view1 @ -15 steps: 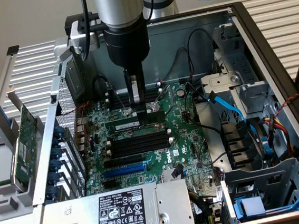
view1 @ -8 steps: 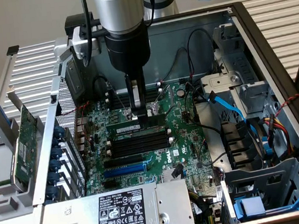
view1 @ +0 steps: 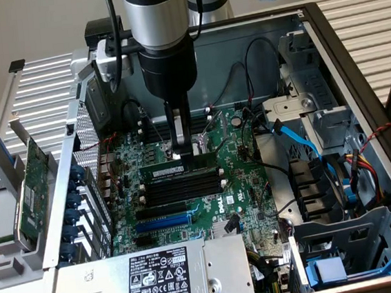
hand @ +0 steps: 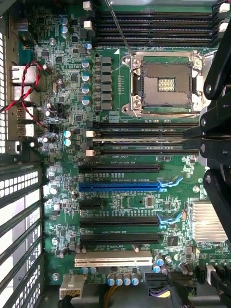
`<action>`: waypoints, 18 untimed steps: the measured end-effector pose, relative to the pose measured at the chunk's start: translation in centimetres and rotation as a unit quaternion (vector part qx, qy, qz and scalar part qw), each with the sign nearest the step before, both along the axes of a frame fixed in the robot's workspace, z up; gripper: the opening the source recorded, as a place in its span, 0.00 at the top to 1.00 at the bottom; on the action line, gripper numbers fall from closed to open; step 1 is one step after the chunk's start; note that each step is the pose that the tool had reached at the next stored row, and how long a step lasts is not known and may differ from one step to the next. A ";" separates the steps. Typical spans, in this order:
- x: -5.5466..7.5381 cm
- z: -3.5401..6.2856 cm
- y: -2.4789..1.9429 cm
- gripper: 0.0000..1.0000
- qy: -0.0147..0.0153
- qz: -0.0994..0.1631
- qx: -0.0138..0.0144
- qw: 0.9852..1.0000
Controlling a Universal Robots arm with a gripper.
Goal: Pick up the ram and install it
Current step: 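Insert the ram into the slot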
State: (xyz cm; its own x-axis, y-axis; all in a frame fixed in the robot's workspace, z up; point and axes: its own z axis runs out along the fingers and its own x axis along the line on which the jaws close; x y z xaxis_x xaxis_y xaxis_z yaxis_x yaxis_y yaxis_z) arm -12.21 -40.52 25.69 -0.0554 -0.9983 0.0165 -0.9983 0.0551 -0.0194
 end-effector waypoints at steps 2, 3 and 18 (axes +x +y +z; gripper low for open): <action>0.0 -0.03 -0.17 0.88 0.001 0.000 0.000 1.000; 0.0 -0.04 -0.25 0.88 0.001 0.000 0.000 1.000; 0.4 -0.36 -0.45 0.88 0.011 0.000 0.000 1.000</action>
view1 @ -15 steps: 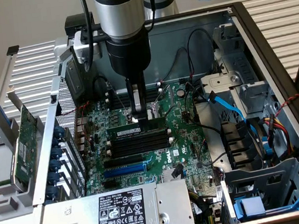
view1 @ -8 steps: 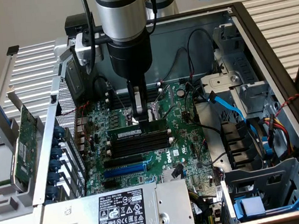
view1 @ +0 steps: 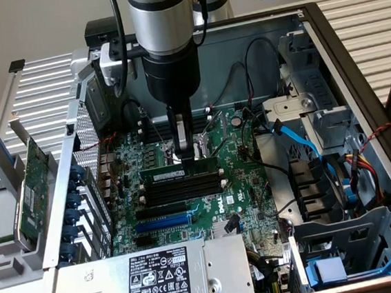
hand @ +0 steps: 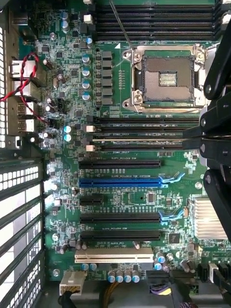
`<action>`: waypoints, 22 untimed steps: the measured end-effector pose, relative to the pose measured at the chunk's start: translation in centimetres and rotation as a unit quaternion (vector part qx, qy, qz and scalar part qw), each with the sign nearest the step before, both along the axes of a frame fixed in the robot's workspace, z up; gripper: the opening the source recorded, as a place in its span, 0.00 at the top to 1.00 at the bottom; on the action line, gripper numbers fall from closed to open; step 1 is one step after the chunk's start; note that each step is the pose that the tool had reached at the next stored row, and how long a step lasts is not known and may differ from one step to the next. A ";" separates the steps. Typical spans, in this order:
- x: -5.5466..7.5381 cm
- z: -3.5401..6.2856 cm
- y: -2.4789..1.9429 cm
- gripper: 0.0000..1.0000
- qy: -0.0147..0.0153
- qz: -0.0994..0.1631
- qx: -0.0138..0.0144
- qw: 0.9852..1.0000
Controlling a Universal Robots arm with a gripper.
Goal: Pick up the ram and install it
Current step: 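Insert the ram into the slot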
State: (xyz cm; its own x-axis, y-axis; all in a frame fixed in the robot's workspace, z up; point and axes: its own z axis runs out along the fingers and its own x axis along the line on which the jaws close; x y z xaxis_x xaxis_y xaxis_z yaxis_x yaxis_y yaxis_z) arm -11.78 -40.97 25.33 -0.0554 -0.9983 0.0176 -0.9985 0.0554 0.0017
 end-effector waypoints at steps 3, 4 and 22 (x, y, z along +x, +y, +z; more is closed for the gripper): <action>0.1 -0.05 -0.20 0.88 0.000 0.000 0.000 1.000; 0.1 -0.07 -0.27 0.88 0.000 0.000 0.000 1.000; 0.1 -1.04 -0.38 0.88 0.000 0.000 0.000 1.000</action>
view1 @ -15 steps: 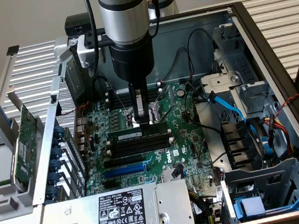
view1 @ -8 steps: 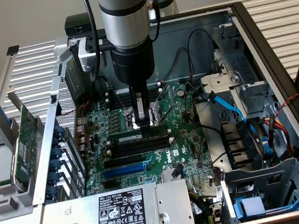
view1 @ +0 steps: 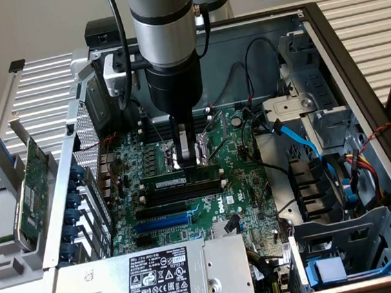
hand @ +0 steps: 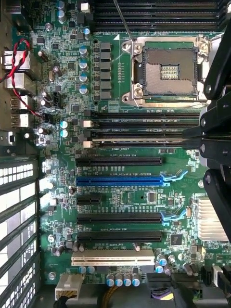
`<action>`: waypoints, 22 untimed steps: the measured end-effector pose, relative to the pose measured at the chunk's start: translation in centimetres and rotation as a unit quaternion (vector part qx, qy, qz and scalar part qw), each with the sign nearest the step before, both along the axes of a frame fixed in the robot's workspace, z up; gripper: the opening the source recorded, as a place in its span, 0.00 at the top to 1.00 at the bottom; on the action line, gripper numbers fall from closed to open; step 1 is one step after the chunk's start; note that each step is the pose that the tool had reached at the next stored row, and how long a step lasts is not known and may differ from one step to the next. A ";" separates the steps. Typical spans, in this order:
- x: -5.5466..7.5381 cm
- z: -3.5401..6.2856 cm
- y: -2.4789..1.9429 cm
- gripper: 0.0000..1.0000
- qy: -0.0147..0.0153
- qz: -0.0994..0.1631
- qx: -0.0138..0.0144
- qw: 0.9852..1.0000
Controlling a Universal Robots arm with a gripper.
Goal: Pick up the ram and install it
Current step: 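Insert the ram into the slot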
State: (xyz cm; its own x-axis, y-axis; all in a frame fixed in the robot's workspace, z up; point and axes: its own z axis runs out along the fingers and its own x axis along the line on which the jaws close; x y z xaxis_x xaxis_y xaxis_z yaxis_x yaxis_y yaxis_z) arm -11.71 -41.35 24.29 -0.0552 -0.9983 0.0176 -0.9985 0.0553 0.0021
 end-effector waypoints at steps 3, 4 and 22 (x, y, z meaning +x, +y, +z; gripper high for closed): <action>0.0 -0.02 -0.01 0.88 0.000 0.000 0.000 1.000; 0.0 -0.02 -0.02 0.88 0.000 0.000 0.000 1.000; -0.1 -0.46 -0.11 0.88 0.000 0.000 0.000 1.000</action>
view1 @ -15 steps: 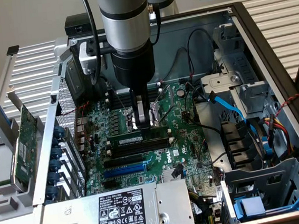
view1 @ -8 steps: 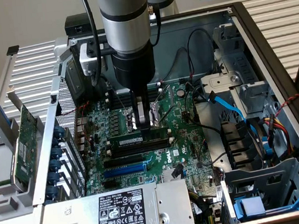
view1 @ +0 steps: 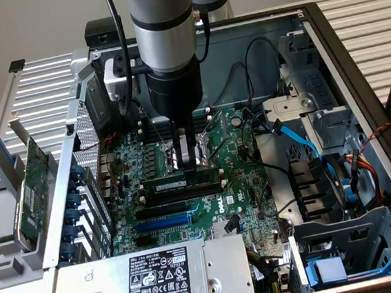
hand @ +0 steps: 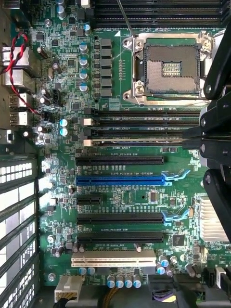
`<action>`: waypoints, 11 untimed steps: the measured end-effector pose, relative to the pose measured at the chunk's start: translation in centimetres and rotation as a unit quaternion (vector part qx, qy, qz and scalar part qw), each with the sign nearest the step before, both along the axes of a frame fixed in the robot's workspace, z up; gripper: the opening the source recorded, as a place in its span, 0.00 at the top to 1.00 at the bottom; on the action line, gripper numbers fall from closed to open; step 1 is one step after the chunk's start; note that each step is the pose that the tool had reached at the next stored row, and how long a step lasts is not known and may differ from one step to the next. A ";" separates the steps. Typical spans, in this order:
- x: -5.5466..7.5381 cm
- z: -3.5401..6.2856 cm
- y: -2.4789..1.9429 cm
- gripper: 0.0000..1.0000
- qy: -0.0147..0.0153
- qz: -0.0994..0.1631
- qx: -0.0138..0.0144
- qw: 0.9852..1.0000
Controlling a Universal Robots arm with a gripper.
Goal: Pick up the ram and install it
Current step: 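Insert the ram into the slot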
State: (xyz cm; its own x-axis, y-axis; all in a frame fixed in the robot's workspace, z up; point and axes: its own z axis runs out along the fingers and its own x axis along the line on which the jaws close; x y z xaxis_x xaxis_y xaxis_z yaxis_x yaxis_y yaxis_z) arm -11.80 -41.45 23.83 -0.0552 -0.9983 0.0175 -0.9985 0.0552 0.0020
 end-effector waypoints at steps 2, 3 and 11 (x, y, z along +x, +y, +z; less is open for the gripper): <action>0.0 -0.07 0.00 0.88 0.000 0.000 0.000 1.000; 0.0 -0.10 0.00 0.88 0.000 0.000 0.000 1.000; 0.0 -0.15 -0.06 0.88 0.000 0.000 0.000 1.000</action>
State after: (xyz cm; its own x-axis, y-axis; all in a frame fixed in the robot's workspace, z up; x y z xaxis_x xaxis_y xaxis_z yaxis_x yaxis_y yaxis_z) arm -11.83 -41.51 23.68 -0.0553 -0.9983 0.0175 -0.9985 0.0554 0.0016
